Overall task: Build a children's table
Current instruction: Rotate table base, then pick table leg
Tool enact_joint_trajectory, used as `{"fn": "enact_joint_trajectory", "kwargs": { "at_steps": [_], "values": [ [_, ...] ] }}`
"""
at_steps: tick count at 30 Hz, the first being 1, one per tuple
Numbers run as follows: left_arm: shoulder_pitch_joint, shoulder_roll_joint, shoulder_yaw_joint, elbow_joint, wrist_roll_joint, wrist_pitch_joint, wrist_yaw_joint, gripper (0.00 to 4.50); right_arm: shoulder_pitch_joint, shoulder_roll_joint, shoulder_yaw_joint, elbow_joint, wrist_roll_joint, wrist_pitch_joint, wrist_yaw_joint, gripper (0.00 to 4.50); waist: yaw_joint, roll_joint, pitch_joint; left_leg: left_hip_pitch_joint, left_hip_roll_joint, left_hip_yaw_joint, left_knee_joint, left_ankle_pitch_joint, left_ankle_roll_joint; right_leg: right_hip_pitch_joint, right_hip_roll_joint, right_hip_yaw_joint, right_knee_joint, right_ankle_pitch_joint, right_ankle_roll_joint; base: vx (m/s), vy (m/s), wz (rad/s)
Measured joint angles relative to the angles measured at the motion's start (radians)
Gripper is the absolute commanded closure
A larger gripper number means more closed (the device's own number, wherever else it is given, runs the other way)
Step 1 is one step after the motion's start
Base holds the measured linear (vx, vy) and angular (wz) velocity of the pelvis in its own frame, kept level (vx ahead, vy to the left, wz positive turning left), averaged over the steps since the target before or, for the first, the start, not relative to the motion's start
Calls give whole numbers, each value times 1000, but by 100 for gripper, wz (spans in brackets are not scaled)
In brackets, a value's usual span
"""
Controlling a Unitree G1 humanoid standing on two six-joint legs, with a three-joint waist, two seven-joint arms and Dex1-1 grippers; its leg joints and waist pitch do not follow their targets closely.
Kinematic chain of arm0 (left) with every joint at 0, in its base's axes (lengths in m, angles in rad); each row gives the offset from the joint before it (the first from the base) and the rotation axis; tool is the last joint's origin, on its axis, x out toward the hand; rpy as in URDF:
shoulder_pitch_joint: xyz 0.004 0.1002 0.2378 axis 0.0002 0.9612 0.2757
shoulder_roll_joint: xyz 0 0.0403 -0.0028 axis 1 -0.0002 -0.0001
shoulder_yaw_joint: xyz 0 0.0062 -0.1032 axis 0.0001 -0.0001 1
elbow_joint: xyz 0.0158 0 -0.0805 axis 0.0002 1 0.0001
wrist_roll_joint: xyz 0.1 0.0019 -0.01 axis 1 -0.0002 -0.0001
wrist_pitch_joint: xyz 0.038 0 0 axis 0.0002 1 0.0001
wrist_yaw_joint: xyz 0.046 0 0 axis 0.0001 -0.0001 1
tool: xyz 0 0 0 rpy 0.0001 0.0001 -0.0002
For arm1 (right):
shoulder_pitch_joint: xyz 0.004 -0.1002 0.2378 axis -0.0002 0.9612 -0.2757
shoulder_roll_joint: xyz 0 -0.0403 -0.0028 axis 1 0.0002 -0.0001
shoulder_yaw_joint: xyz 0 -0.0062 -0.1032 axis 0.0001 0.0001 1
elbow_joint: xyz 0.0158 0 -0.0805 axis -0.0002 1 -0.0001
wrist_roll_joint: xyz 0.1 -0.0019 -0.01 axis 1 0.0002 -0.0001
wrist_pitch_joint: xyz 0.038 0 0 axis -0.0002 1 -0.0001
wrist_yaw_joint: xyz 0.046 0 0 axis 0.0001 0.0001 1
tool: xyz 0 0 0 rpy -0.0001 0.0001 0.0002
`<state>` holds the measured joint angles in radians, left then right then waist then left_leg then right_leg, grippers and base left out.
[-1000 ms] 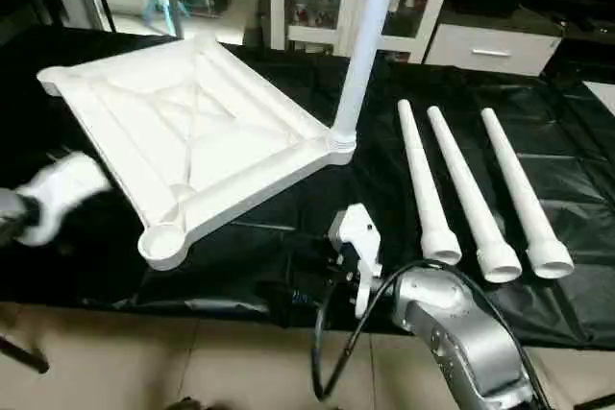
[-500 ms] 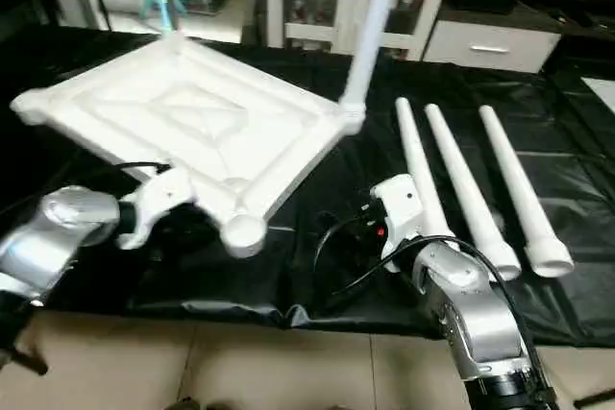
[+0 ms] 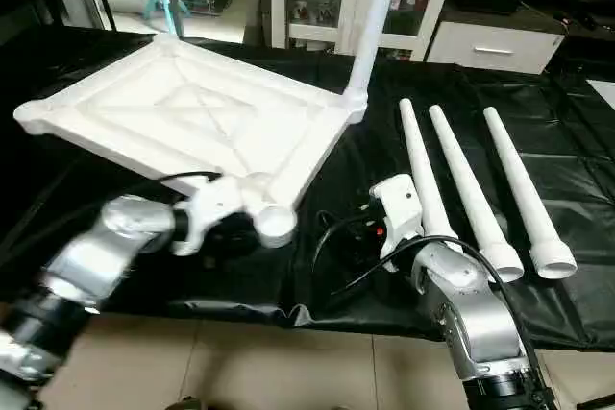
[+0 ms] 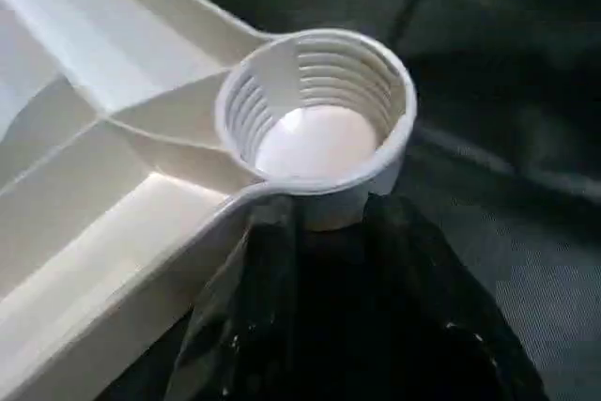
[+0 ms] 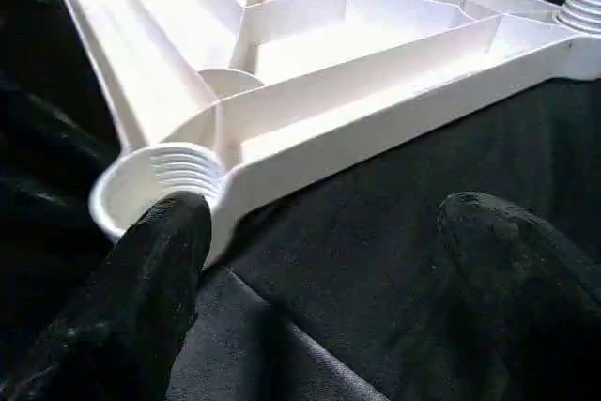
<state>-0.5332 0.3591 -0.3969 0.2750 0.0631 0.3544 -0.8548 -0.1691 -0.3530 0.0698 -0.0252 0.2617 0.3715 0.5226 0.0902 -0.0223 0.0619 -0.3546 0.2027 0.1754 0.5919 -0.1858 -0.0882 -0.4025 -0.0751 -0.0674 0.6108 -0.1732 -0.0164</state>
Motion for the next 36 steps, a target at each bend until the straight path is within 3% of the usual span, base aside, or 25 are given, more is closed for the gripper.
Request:
{"fn": "enact_joint_trajectory", "kwargs": {
  "at_steps": [6, 13, 18, 24, 29, 36],
  "values": [
    [-8, -83, 5, 1, -31, -39, 33, 316, -1, 9, 0, 0, 0, -9, -4, 25, -2, 0, 0, -1, 0, 0, 0, 0, 0, 0, 0, 0, 0, 0, 1, 0, 0, 0],
    [47, 6, 92, -193, -100, 25, 0, 316, -24, 4, -52, -3, 3, 4, -43, 25, -15, 1, 0, 0, 1, 0, 0, 0, 0, -1, 1, 0, 1, 0, 0, 0, 0, 0],
    [108, 60, 166, -352, -189, 110, -48, 313, -134, 8, -134, 34, 1, 134, -180, 12, -23, 0, 0, 1, 1, 0, 0, 0, 0, -1, 1, 0, 2, 0, 0, 0, 0, 0],
    [106, 29, 208, -380, -247, 125, -34, 313, -241, -12, -143, 208, -41, 203, -248, 12, -28, 1, 0, -1, 0, 0, 2, 0, 0, -1, 1, 1, 3, 0, 0, 0, 0, 0],
    [84, 24, 187, -382, -251, 148, -45, 313, -455, -60, -139, 531, -106, 299, -309, 12, -35, 1, 0, -2, 0, 0, 4, 0, 0, -3, 1, 1, 5, 0, 0, 0, 0, 0],
    [73, 36, 154, -412, -265, 182, -61, 313, -522, -64, -123, 726, -128, 395, -310, 12, -31, -1, 1, -4, 1, 1, 5, 0, 0, -4, 1, 1, 5, 0, 1, 0, 0, 0]
  ]
}}
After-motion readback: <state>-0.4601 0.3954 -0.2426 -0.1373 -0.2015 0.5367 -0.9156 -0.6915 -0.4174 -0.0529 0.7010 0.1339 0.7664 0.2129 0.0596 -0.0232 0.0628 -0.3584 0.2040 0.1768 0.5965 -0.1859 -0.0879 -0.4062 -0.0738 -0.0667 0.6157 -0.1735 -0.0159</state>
